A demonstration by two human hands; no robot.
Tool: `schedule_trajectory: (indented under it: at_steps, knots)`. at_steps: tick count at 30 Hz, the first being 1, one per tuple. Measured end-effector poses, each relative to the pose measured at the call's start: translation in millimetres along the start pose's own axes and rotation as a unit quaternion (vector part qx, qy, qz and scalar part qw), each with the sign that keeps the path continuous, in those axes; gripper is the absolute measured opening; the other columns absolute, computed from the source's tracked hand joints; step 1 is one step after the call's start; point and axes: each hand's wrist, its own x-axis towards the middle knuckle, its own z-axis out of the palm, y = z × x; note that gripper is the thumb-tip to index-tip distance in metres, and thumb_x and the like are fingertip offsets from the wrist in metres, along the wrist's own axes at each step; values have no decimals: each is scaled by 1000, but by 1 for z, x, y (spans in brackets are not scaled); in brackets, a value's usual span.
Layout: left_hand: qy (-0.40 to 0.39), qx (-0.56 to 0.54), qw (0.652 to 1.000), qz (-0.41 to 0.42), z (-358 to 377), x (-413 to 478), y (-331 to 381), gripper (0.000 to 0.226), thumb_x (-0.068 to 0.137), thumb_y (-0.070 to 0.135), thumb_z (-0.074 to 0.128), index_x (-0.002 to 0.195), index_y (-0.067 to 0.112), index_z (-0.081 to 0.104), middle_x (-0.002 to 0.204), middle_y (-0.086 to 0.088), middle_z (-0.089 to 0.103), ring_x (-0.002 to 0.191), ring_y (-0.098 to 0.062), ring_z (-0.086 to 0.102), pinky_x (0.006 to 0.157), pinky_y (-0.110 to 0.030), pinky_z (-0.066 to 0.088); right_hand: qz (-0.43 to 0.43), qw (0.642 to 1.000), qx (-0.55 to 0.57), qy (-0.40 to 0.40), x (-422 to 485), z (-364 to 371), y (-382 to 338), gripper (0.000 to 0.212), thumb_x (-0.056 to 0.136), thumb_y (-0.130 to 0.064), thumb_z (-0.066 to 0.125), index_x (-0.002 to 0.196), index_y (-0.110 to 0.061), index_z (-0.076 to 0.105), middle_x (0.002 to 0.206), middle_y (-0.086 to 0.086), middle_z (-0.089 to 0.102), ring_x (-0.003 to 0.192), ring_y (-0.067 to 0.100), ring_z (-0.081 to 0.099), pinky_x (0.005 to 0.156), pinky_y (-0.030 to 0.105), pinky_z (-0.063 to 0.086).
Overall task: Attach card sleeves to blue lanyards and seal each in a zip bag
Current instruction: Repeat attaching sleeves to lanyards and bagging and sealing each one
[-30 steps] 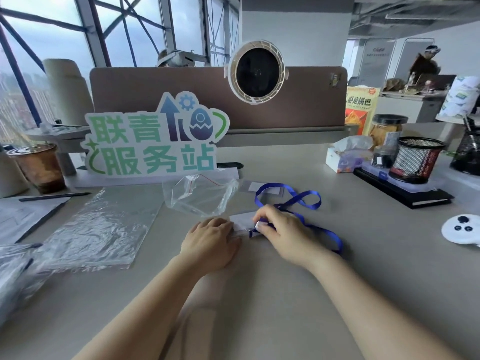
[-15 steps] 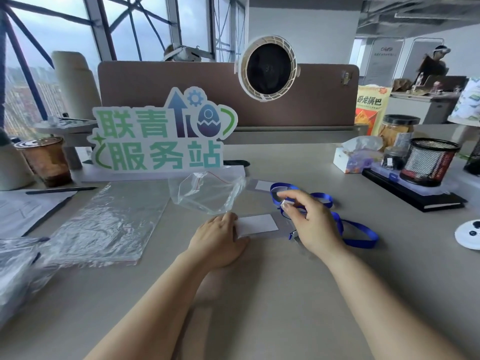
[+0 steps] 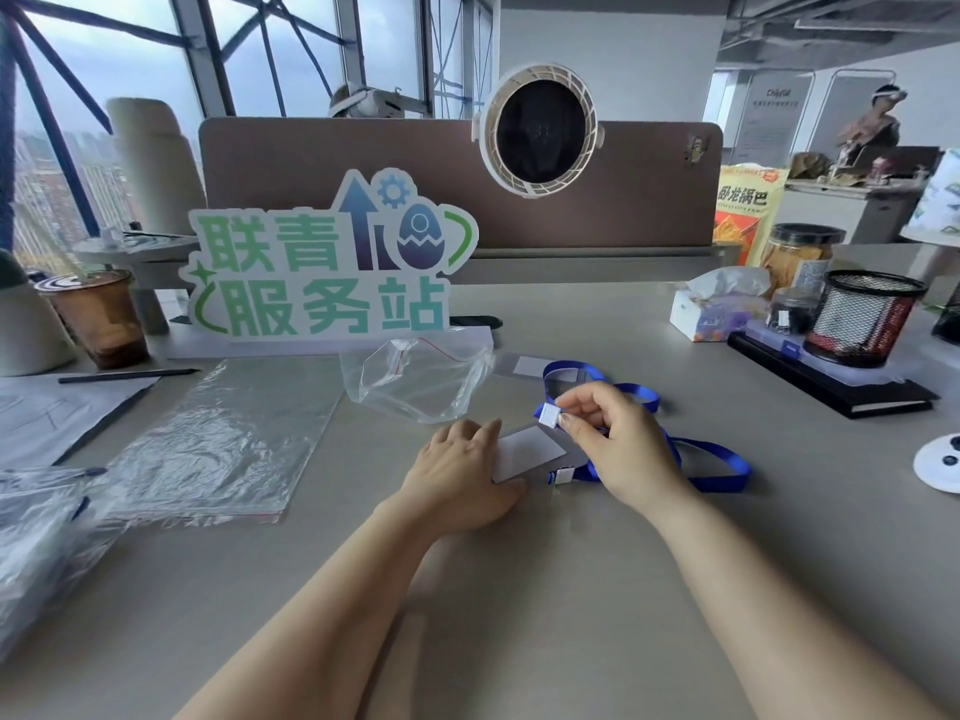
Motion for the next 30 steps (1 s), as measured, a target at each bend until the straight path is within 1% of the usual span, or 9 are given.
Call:
schedule_trajectory:
  at_steps: [3, 6, 11, 14, 18, 21, 24, 27, 30]
  knots:
    - [4, -6, 1000, -30, -3, 1, 2, 74, 78, 57, 58, 138, 19, 34, 138, -5, 39, 131, -28, 31, 105, -35, 30, 5, 1000, -11, 1, 0, -1, 2, 18, 90, -8, 58, 100, -22, 64, 87, -11, 63, 76, -1, 58, 69, 7, 44]
    - [16, -42, 997, -54, -5, 2, 1, 78, 72, 56, 67, 134, 18, 38, 134, -5, 39, 126, -28, 36, 103, -34, 34, -10, 1000, -25, -1, 0, -2, 3, 13, 90, -8, 58, 94, -18, 66, 85, -10, 65, 74, 0, 58, 67, 9, 44]
    - [53, -129, 988, -60, -10, -4, 2, 88, 65, 29, 80, 138, 17, 32, 127, -3, 23, 106, -24, 49, 86, -29, 47, -52, 997, -53, -4, -1, -2, 0, 10, 89, -11, 60, 87, -20, 63, 88, -10, 59, 79, 5, 55, 68, 10, 41]
    - [69, -197, 975, -79, -13, -4, 0, 66, 78, 21, 71, 135, 17, 38, 129, -4, 28, 95, -20, 47, 77, -20, 42, -51, 994, -85, -41, -2, -3, -1, 9, 92, -15, 57, 88, -23, 60, 81, -13, 63, 78, 3, 57, 66, 12, 42]
    - [165, -239, 954, -80, -15, -3, -6, 34, 89, 14, 52, 122, 19, 52, 129, -3, 54, 113, -21, 52, 78, -19, 33, -57, 990, -111, -65, -5, 0, -2, 8, 92, -15, 56, 92, -21, 61, 82, -19, 62, 83, -6, 56, 68, 6, 41]
    - [203, -287, 935, -55, -17, -4, -5, 31, 90, 13, 54, 119, 24, 54, 117, 0, 63, 104, -19, 60, 71, -20, 41, -52, 994, -74, -54, -5, -1, -7, 10, 92, -14, 57, 97, -19, 64, 86, -19, 63, 86, -7, 57, 71, 6, 43]
    - [211, -304, 929, -24, -17, -5, -3, 34, 90, 12, 56, 119, 28, 52, 107, 4, 62, 91, -15, 60, 57, -12, 41, -59, 992, -80, -83, -6, 0, -7, 15, 91, -14, 59, 102, -21, 65, 93, -15, 63, 89, -8, 57, 73, 5, 42]
    - [233, -269, 935, 2, -16, -3, -4, 25, 89, 7, 55, 103, 26, 64, 103, 6, 61, 90, -14, 60, 66, -17, 38, -93, 987, -102, -87, -6, 3, -8, 15, 88, -10, 61, 100, -18, 66, 94, -7, 64, 89, -4, 57, 74, 6, 42]
    - [222, -253, 941, 19, -14, -3, -3, 22, 89, 7, 56, 94, 23, 69, 99, 13, 56, 95, -10, 58, 73, -12, 36, -109, 991, -73, -35, -5, 1, -15, 12, 87, -5, 62, 96, -12, 67, 91, -4, 66, 88, -2, 58, 72, 5, 41]
